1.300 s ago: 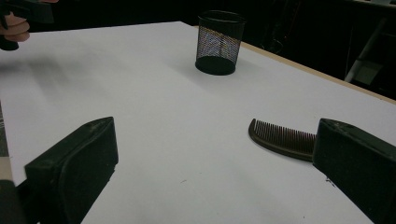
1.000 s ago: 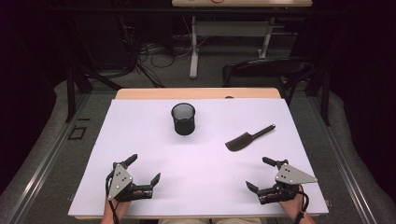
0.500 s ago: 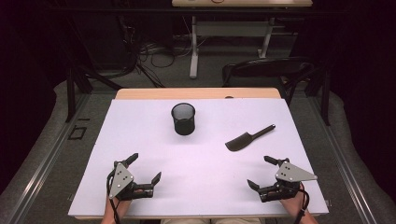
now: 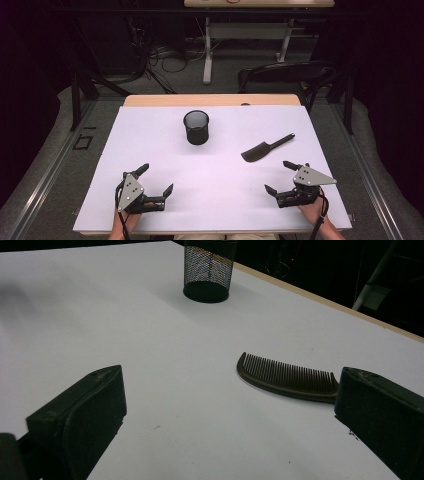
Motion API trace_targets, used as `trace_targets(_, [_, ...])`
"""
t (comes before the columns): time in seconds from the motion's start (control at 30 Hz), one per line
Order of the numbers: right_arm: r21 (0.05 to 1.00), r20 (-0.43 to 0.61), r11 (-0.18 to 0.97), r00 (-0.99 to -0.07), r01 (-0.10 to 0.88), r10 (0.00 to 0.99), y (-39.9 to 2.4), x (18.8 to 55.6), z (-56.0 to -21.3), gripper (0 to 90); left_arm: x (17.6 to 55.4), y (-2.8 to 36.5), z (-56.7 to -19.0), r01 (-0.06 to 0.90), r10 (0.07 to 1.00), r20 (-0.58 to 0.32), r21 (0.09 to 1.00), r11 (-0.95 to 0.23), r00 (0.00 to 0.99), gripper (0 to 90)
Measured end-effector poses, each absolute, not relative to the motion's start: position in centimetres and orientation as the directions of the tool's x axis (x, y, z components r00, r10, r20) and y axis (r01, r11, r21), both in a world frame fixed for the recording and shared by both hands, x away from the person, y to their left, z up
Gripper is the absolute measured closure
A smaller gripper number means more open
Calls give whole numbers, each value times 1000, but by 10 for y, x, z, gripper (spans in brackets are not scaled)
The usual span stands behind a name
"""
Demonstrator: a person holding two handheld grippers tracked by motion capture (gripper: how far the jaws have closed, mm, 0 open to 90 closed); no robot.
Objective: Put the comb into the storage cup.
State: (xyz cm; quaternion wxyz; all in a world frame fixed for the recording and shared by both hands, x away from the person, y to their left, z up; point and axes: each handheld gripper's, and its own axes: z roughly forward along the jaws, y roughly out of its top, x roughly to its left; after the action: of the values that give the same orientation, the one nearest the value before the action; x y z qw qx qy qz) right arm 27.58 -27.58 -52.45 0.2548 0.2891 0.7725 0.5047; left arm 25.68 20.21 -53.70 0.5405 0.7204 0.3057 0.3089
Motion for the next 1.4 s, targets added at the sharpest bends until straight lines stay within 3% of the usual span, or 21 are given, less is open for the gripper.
trace_targets(1.4, [890, -91, 349, -638, 292, 765, -291, 338, -518, 0, 258, 202, -536, 104, 776, 124, 966, -237, 618, 1])
